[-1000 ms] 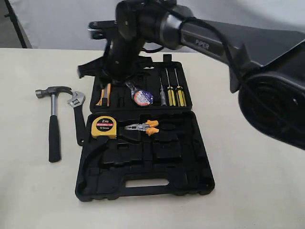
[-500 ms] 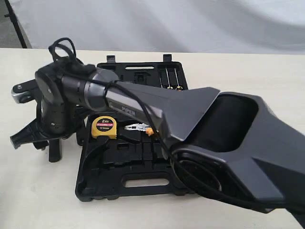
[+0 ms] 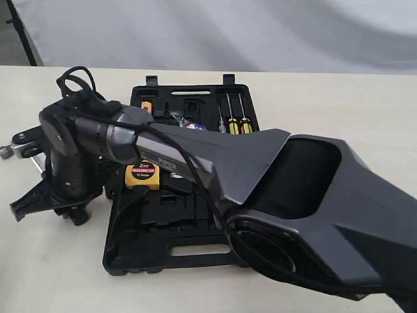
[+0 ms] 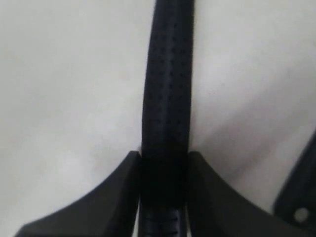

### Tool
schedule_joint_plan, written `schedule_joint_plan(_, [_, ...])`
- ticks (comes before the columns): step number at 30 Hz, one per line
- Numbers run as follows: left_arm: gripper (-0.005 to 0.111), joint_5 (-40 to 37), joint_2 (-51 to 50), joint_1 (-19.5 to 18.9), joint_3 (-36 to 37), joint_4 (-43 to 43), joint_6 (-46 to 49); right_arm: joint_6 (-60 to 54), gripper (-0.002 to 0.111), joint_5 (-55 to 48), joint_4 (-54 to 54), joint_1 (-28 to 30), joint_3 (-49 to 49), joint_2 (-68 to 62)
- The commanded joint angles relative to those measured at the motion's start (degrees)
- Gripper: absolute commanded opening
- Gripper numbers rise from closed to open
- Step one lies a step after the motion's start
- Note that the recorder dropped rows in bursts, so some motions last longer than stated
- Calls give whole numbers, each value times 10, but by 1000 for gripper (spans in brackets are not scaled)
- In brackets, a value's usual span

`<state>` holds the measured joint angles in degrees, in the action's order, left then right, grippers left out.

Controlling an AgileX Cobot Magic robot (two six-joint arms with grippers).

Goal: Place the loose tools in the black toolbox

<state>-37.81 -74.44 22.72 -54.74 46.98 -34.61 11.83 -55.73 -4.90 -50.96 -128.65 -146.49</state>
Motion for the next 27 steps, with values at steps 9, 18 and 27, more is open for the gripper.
schedule_joint_plan(9, [1,10,5,-2,5,-8,-6,-55,0,-142,-66,-12,6,65])
schedule_joint_plan(18, [1,10,5,-2,5,-8,-6,-57,0,-142,-84,-89,55,65])
schedule_joint_plan(27, [1,10,5,-2,5,-8,-6,-55,0,-142,-46,-120,184,127])
